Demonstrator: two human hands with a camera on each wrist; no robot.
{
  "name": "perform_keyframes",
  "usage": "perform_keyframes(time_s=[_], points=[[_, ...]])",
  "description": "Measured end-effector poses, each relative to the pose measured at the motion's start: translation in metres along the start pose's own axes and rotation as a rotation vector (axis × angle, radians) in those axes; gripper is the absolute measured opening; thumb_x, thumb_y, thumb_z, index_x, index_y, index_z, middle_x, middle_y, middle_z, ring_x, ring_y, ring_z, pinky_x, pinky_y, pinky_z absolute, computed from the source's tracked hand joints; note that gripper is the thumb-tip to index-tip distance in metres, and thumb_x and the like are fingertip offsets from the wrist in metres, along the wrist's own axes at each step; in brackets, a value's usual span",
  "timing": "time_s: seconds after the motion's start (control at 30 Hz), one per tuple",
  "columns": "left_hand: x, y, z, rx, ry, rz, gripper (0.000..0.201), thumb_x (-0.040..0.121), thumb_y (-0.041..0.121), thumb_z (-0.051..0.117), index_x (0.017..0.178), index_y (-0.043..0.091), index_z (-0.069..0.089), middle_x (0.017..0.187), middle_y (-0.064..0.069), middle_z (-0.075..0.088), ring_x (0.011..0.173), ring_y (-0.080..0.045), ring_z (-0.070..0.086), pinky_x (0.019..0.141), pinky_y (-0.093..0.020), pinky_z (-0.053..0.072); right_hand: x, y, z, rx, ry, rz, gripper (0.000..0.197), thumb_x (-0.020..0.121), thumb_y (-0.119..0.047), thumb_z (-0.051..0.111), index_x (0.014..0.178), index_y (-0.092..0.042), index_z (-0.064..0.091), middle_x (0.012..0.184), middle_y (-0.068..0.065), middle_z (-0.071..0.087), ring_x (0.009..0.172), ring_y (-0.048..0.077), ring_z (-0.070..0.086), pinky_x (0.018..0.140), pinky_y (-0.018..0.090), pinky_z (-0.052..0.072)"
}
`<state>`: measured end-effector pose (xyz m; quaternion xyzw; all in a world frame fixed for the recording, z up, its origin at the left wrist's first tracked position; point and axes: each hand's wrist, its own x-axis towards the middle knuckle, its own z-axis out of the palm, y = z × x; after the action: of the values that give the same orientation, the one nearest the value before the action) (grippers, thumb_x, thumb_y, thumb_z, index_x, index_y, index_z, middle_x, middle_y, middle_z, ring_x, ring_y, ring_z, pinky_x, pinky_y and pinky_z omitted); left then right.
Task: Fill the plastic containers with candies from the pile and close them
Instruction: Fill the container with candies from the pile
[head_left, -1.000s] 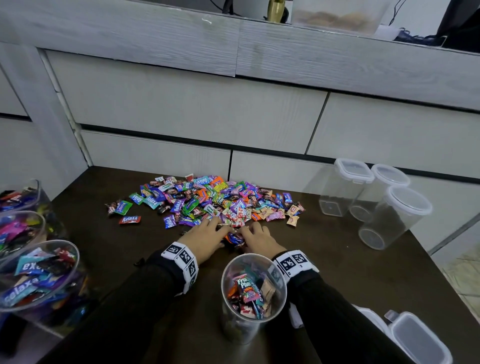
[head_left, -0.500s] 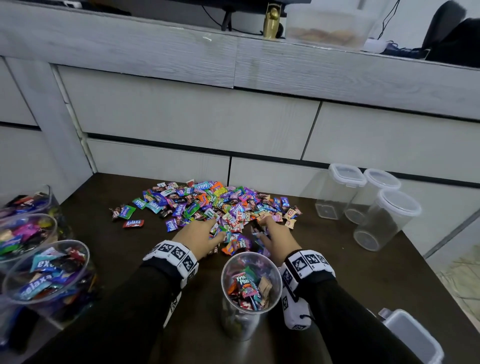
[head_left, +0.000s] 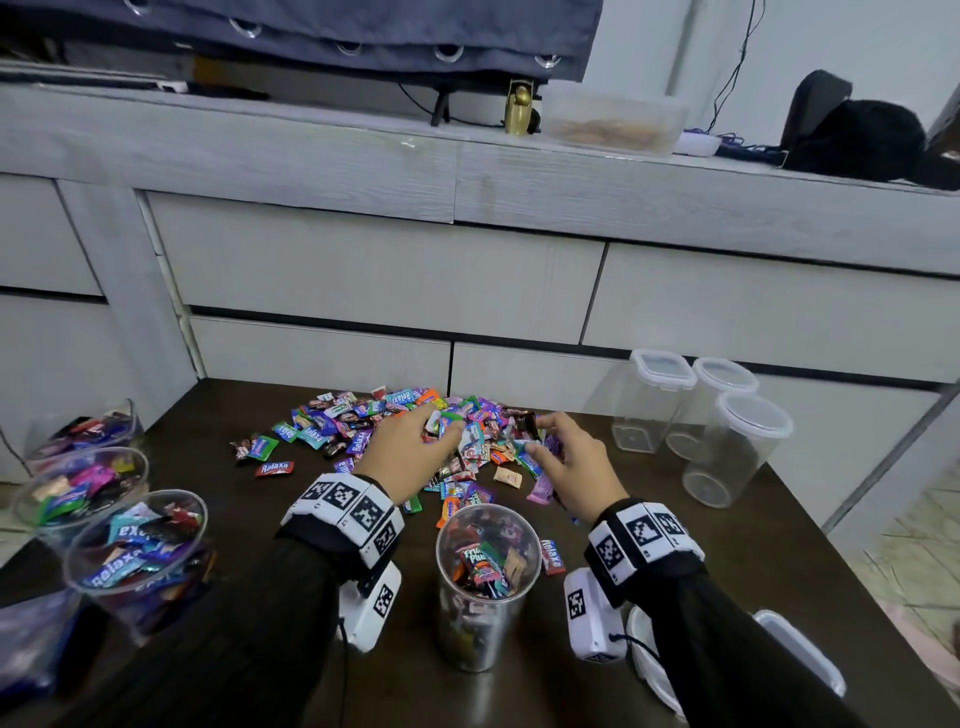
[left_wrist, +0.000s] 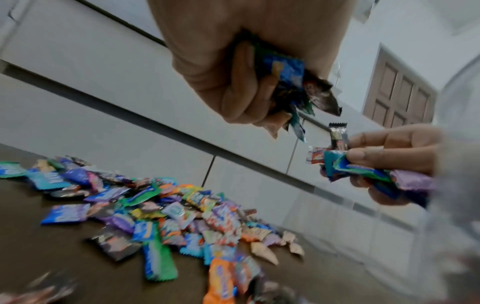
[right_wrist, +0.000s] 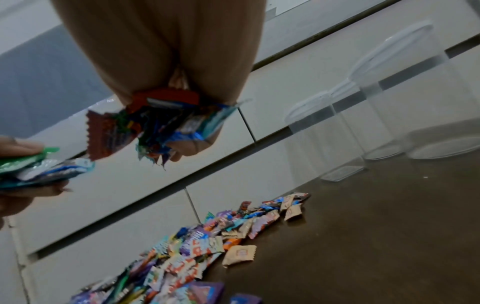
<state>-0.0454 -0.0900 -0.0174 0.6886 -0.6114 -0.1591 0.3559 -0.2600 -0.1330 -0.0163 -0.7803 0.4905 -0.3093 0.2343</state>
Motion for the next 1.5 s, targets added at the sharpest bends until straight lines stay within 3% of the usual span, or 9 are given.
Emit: perform_keyframes(time_s=[0.17, 0.3, 0.47, 0.57, 0.7, 0.87, 1.13, 1.33, 1.5], points=[[-0.02, 0.035, -0.012, -0.088, 0.066, 0.083, 0.044, 0.096, 0.048, 0.052, 0.121, 0.014, 0.061, 0.09, -0.005, 0.062, 0.082, -0.019, 0.049, 0.072, -0.03, 0.038, -0.011, -0.023, -0.011, 0.082, 0.019, -0.045, 0.029, 0.093, -0.022, 0.059, 0.119, -0.01, 0.055, 0.108, 0.001, 0.063, 0.095, 0.016, 0.062, 0.082, 0.028, 0.049], [-0.044, 0.051, -0.01, -0.102, 0.016, 0.233, 0.032, 0.094, 0.043, 0.056, 0.094, 0.011, 0.062, 0.071, -0.009, 0.062, 0.064, -0.025, 0.054, 0.062, -0.038, 0.044, -0.016, -0.034, -0.014, 0.113, 0.046, -0.107, 0.025, 0.093, -0.013, 0.059, 0.116, -0.006, 0.056, 0.11, 0.005, 0.066, 0.101, 0.016, 0.062, 0.09, 0.029, 0.048], [-0.065, 0.045, -0.002, 0.093, -0.093, 0.308, 0.046, 0.09, 0.048, 0.055, 0.122, 0.016, 0.06, 0.092, -0.002, 0.067, 0.085, -0.018, 0.062, 0.079, -0.036, 0.052, -0.023, -0.034, -0.015, 0.087, 0.054, -0.133, 0.026, 0.093, -0.021, 0.06, 0.116, -0.01, 0.055, 0.104, 0.002, 0.066, 0.087, 0.019, 0.064, 0.076, 0.022, 0.048], [-0.07, 0.042, -0.002, 0.21, -0.097, 0.42, 0.041, 0.089, 0.049, 0.052, 0.109, 0.015, 0.06, 0.091, -0.004, 0.067, 0.085, -0.022, 0.061, 0.077, -0.04, 0.051, -0.025, -0.03, -0.015, 0.076, 0.071, -0.133, 0.026, 0.092, -0.02, 0.06, 0.115, -0.011, 0.055, 0.097, -0.004, 0.064, 0.083, 0.004, 0.059, 0.071, 0.007, 0.04], [-0.068, 0.05, -0.007, 0.409, -0.146, 0.521, 0.027, 0.09, 0.051, 0.051, 0.094, 0.025, 0.051, 0.088, -0.003, 0.064, 0.081, -0.024, 0.058, 0.063, -0.032, 0.036, -0.024, -0.027, -0.016, 0.05, 0.095, -0.097, 0.023, 0.092, -0.024, 0.061, 0.113, -0.018, 0.055, 0.092, -0.006, 0.062, 0.092, 0.017, 0.059, 0.085, 0.031, 0.045], [-0.063, 0.054, -0.009, 0.557, -0.219, 0.6, 0.03, 0.09, 0.053, 0.048, 0.083, 0.025, 0.041, 0.066, 0.0, 0.049, 0.066, -0.024, 0.046, 0.057, -0.031, 0.031, -0.023, -0.027, -0.018, 0.043, 0.119, -0.117, 0.024, 0.092, -0.025, 0.061, 0.113, -0.017, 0.056, 0.09, -0.01, 0.06, 0.085, 0.008, 0.058, 0.072, 0.02, 0.041], [-0.061, 0.054, -0.001, 0.647, -0.257, 0.68, 0.04, 0.089, 0.057, 0.046, 0.094, 0.02, 0.058, 0.068, -0.001, 0.053, 0.069, -0.026, 0.054, 0.056, -0.029, 0.031, -0.022, -0.025, -0.019, 0.033, 0.097, -0.126, 0.024, 0.093, -0.025, 0.06, 0.114, -0.017, 0.054, 0.089, -0.013, 0.058, 0.075, -0.005, 0.053, 0.062, 0.006, 0.039], [-0.059, 0.056, -0.002, 0.737, -0.33, 0.705, 0.055, 0.087, 0.065, 0.04, 0.087, 0.017, 0.069, 0.074, -0.002, 0.064, 0.067, -0.021, 0.058, 0.056, -0.029, 0.044, -0.023, -0.026, -0.021, 0.039, 0.08, -0.108, 0.026, 0.093, -0.026, 0.059, 0.116, -0.016, 0.054, 0.096, -0.005, 0.062, 0.083, 0.009, 0.059, 0.073, 0.024, 0.048], [-0.055, 0.06, -0.005, 0.584, -0.281, 0.633, 0.033, 0.094, 0.049, 0.045, 0.079, 0.021, 0.055, 0.078, -0.002, 0.064, 0.068, -0.019, 0.052, 0.056, -0.029, 0.035, -0.023, -0.026, -0.023, 0.036, 0.082, -0.115, 0.026, 0.093, -0.027, 0.059, 0.115, -0.015, 0.054, 0.094, -0.005, 0.061, 0.082, 0.009, 0.058, 0.073, 0.024, 0.047]])
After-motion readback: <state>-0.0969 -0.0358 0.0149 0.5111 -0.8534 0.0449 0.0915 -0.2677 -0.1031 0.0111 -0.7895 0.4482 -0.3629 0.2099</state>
